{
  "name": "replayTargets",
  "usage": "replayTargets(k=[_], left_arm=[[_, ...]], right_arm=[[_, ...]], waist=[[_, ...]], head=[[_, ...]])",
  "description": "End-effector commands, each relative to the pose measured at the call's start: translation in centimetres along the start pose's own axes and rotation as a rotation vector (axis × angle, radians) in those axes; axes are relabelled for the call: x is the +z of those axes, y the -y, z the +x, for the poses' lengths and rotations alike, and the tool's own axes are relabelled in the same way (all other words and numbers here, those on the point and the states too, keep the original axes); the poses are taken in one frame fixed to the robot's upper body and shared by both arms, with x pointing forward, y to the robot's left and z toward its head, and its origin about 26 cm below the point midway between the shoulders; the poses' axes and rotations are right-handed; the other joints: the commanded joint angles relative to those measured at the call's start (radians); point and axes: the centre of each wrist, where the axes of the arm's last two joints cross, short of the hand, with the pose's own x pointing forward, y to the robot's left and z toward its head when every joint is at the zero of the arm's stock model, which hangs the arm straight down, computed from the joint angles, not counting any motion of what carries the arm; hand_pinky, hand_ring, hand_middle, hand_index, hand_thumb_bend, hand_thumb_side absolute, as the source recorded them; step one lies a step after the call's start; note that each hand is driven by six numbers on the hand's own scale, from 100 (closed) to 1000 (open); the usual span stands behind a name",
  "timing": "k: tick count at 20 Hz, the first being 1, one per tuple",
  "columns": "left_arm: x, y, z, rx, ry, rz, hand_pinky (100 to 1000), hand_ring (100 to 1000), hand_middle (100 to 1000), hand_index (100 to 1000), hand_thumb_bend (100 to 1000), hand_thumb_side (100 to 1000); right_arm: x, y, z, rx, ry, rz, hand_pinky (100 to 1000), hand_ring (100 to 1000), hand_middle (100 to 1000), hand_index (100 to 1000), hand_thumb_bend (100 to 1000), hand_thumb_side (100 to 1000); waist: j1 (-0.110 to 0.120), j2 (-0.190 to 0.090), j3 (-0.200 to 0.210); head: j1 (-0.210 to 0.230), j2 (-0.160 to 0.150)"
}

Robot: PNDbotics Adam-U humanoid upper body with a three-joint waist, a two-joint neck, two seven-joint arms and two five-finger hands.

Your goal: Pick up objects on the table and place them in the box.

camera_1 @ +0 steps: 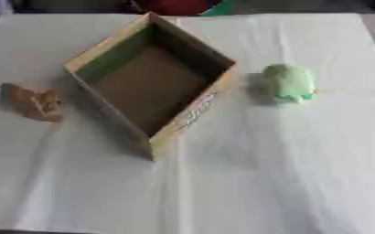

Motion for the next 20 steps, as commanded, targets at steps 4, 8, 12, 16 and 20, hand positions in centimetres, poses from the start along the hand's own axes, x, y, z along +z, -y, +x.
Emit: replayTargets(k=[4, 8, 12, 16, 20], left_arm=[[-1.1, -0.8, 0.5, -0.037, 0.064, -0.023, 618, 600, 681, 801, 100, 884], [-2.4, -1.8, 0.7, -0.125, 0.120, -0.097, 607, 606, 688, 808, 100, 861], [-4.6, -3.3, 1.3, -0.263, 0.204, -0.164, 598, 613, 707, 821, 100, 811], [-6.3, -4.7, 2.0, -0.435, 0.250, -0.261, 596, 628, 724, 840, 100, 782], [-7.9, -5.6, 2.8, -0.581, 0.281, -0.329, 594, 645, 732, 861, 100, 753]], right_arm=[[-0.7, 0.4, 0.7, 0.012, 0.036, 0.008, 801, 1000, 710, 848, 100, 1000], [-0.8, 0.3, 0.7, 0.008, 0.037, 0.014, 800, 1000, 710, 847, 100, 1000], [-0.8, 0.3, 0.7, 0.005, 0.039, 0.019, 800, 1000, 710, 847, 100, 1000], [-0.7, 0.4, 0.7, 0.005, 0.034, 0.020, 800, 1000, 710, 847, 100, 1000], [-0.7, 0.4, 0.6, 0.006, 0.034, 0.020, 800, 1000, 710, 847, 100, 1000]], waist=[[0.001, -0.028, 0.002], [0.003, -0.033, 0.001], [0.005, -0.039, -0.003], [0.005, -0.044, -0.010], [0.002, -0.046, -0.014]], head=[[-0.003, 0.014], [-0.002, 0.017], [-0.003, 0.021], [-0.006, 0.019], [-0.010, 0.018]])
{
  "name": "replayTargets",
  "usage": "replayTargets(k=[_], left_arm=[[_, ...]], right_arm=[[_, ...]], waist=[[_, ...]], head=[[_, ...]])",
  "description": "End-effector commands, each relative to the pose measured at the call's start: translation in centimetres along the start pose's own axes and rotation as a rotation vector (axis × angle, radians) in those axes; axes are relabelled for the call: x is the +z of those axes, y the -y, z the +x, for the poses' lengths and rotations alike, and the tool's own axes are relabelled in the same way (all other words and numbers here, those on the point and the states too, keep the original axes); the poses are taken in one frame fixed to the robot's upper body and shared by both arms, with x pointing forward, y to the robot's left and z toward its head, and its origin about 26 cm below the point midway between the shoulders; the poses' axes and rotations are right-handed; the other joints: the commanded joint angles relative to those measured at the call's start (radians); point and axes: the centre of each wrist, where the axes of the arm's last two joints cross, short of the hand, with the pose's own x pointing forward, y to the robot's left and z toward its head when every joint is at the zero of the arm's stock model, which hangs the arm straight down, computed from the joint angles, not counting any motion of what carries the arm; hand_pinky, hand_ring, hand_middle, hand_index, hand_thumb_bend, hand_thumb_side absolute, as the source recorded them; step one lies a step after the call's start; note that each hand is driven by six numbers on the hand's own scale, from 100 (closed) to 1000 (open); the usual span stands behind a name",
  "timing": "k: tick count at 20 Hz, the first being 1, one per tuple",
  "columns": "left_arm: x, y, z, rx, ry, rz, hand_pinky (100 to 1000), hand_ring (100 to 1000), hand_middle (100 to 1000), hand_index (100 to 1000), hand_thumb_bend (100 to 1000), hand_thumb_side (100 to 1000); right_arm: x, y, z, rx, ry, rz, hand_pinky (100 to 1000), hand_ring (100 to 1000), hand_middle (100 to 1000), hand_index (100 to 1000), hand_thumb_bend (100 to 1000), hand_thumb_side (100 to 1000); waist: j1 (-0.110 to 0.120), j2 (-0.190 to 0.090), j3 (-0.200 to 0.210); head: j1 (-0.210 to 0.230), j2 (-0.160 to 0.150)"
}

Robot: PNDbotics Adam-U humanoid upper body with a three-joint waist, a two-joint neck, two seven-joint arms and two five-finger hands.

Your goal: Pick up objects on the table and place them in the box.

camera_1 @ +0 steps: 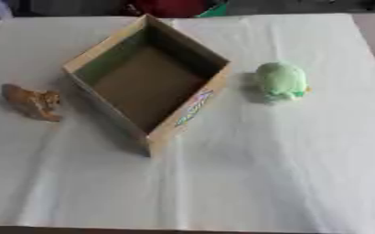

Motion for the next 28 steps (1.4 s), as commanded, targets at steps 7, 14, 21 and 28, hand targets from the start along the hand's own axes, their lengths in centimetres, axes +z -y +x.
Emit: replayTargets(k=[7, 14, 21, 28], left_arm=[[-5.3, -3.5, -0.9, -0.389, 0.102, -0.336, 591, 705, 769, 893, 100, 706], [-9.1, -4.4, -3.0, -0.613, 0.191, -0.650, 591, 783, 801, 906, 100, 731], [-10.7, -3.4, -2.7, -0.737, 0.294, -0.902, 631, 849, 835, 937, 437, 924], [-11.0, -2.1, -3.4, -0.791, 0.285, -1.117, 654, 885, 862, 993, 636, 927]], right_arm=[[-0.6, 0.4, 0.6, 0.008, 0.032, 0.022, 801, 1000, 710, 846, 100, 1000], [-0.6, 0.3, 0.6, 0.009, 0.029, 0.038, 801, 1000, 709, 846, 100, 1000], [-0.6, 0.1, 0.7, 0.001, 0.027, 0.053, 802, 1000, 708, 846, 100, 1000], [-0.5, 0.1, 0.7, -0.001, 0.026, 0.064, 802, 1000, 707, 846, 100, 1000]], waist=[[0.000, -0.026, -0.008], [-0.001, -0.028, -0.016], [0.000, -0.024, -0.018], [0.003, -0.025, -0.020]], head=[[0.002, 0.002], [-0.003, 0.004], [-0.001, -0.003], [0.003, -0.009]])
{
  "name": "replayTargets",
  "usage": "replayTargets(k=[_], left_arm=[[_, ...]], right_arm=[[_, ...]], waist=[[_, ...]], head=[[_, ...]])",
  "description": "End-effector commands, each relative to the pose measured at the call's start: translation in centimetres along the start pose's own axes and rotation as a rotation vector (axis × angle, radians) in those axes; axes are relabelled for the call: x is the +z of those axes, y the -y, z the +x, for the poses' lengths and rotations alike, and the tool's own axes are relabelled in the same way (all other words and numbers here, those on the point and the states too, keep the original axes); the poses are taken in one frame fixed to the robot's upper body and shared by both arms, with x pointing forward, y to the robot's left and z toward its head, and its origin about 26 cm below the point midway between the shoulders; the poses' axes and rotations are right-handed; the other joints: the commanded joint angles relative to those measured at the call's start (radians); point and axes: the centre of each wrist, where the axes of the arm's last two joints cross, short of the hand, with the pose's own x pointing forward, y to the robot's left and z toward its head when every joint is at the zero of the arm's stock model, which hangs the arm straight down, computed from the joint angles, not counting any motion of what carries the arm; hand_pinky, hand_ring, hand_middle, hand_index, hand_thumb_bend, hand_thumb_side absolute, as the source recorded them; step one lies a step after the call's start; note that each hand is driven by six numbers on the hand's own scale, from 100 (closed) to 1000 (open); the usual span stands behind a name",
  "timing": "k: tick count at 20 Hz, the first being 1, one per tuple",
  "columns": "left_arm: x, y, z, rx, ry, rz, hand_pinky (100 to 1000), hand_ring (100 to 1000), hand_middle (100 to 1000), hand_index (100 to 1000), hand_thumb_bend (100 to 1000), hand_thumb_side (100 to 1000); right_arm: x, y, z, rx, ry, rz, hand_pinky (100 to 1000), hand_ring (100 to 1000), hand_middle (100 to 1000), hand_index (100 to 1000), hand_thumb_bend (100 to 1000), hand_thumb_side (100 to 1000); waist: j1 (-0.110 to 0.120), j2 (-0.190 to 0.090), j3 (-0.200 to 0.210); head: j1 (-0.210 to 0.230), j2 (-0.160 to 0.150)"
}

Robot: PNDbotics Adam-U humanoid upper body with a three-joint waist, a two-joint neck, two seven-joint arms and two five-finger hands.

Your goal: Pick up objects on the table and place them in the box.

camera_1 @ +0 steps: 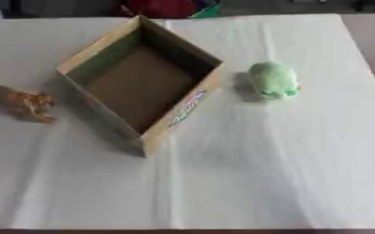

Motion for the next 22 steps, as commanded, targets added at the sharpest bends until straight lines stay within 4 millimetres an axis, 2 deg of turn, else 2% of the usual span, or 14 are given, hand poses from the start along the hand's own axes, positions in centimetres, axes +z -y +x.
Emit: replayTargets(k=[1, 2, 3, 7, 13, 22], left_arm=[[0.0, -0.9, -0.7, -0.042, -0.005, -0.062, 654, 885, 862, 993, 636, 927], [-0.1, -0.9, -0.8, -0.042, -0.004, -0.069, 654, 885, 862, 993, 636, 927], [-0.2, -0.7, -0.8, -0.038, 0.002, -0.080, 669, 900, 899, 1000, 712, 858], [-1.3, 0.5, -0.8, -0.025, 0.037, -0.164, 674, 916, 918, 1000, 740, 793], [-2.6, 0.6, -0.9, -0.040, 0.051, -0.253, 673, 934, 949, 1000, 694, 679], [-4.1, 1.6, -0.4, -0.031, 0.088, -0.340, 664, 918, 919, 1000, 643, 647]], right_arm=[[-0.7, 0.4, 0.7, 0.006, 0.037, 0.019, 802, 1000, 707, 846, 100, 1000], [-0.7, 0.4, 0.7, 0.006, 0.037, 0.019, 802, 1000, 707, 846, 100, 1000], [-0.7, 0.4, 0.7, 0.006, 0.039, 0.021, 802, 1000, 707, 846, 100, 1000], [-0.8, 0.3, 0.7, 0.002, 0.043, 0.027, 802, 1000, 707, 846, 100, 1000], [-0.8, 0.2, 0.7, -0.003, 0.041, 0.034, 803, 1000, 706, 846, 100, 1000], [-1.0, 0.2, 0.8, -0.006, 0.047, 0.027, 804, 1000, 705, 846, 100, 1000]], waist=[[0.002, -0.019, -0.001], [0.002, -0.019, 0.000], [0.003, -0.018, -0.002], [0.003, -0.017, -0.005], [0.006, -0.014, -0.008], [0.008, -0.001, -0.026]], head=[[0.002, -0.011], [0.002, -0.011], [0.004, -0.013], [0.007, -0.016], [0.012, -0.018], [0.023, -0.027]])
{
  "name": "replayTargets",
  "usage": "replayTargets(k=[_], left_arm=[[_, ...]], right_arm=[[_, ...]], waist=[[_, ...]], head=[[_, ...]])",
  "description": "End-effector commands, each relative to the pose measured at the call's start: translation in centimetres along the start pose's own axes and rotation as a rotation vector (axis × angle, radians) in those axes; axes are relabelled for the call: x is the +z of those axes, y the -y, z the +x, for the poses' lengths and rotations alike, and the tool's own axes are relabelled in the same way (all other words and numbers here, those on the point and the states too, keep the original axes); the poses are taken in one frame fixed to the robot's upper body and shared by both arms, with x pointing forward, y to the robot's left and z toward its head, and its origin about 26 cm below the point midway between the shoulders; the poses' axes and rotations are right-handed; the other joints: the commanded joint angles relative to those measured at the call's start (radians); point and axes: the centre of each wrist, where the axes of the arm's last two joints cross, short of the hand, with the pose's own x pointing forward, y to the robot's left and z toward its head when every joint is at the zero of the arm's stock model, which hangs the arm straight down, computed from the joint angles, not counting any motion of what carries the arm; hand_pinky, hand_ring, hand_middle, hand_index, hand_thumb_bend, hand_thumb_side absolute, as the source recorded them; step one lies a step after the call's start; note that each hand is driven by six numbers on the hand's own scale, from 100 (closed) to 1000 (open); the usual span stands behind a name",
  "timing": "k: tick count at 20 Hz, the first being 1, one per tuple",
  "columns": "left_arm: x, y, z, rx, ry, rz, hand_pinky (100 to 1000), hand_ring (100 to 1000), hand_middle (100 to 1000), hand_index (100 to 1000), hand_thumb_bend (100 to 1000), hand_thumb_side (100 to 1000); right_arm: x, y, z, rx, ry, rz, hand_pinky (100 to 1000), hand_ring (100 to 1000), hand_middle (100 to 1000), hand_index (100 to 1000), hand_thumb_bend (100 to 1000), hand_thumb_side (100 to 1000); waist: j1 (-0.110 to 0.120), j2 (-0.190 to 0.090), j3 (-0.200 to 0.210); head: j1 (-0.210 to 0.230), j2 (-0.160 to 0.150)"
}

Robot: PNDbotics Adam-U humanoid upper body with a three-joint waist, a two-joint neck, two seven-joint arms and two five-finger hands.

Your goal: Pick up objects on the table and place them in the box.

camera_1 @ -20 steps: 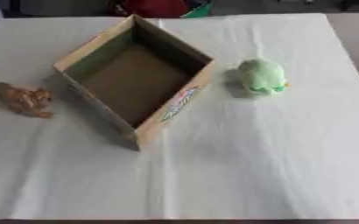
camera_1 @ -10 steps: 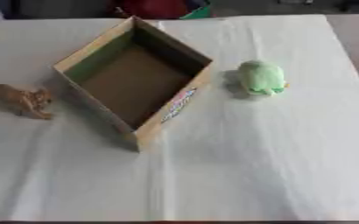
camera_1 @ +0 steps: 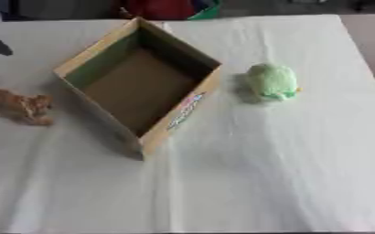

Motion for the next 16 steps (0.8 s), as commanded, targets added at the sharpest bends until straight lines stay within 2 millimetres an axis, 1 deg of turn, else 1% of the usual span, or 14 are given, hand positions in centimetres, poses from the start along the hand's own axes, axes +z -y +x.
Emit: replayTargets(k=[1, 5, 8, 11, 13, 16], left_arm=[[0.2, -0.5, -0.5, -0.018, -0.012, -0.022, 663, 916, 915, 995, 630, 639], [-0.5, 0.4, -0.6, -0.001, -0.010, -0.066, 663, 911, 913, 991, 616, 630], [-0.8, 0.9, -0.7, 0.011, -0.014, -0.088, 661, 906, 902, 979, 587, 622], [-1.1, 1.3, -0.9, 0.026, -0.023, -0.087, 650, 893, 872, 954, 486, 610], [-1.3, 1.6, -1.1, 0.039, -0.036, -0.076, 638, 879, 848, 938, 415, 576], [-1.6, 2.2, -1.3, 0.064, -0.053, -0.055, 635, 866, 825, 932, 371, 549]], right_arm=[[-0.7, 0.3, 0.7, 0.004, 0.038, 0.006, 804, 1000, 705, 847, 100, 1000], [-0.8, 0.3, 0.7, 0.002, 0.039, 0.004, 805, 1000, 705, 847, 100, 1000], [-0.8, 0.3, 0.7, 0.001, 0.038, 0.001, 806, 1000, 705, 848, 100, 1000], [-0.8, 0.2, 0.7, 0.000, 0.036, -0.001, 807, 1000, 704, 848, 100, 1000], [-0.7, 0.2, 0.7, 0.000, 0.034, -0.001, 808, 1000, 704, 848, 100, 1000], [-0.7, 0.2, 0.7, 0.000, 0.034, -0.001, 809, 1000, 704, 848, 100, 1000]], waist=[[0.003, -0.015, -0.003], [0.003, -0.010, -0.007], [0.004, -0.007, -0.008], [0.005, -0.005, -0.010], [0.004, -0.003, -0.011], [0.002, 0.000, -0.015]], head=[[0.006, -0.012], [0.009, -0.016], [0.012, -0.018], [0.013, -0.020], [0.014, -0.022], [0.016, -0.026]])
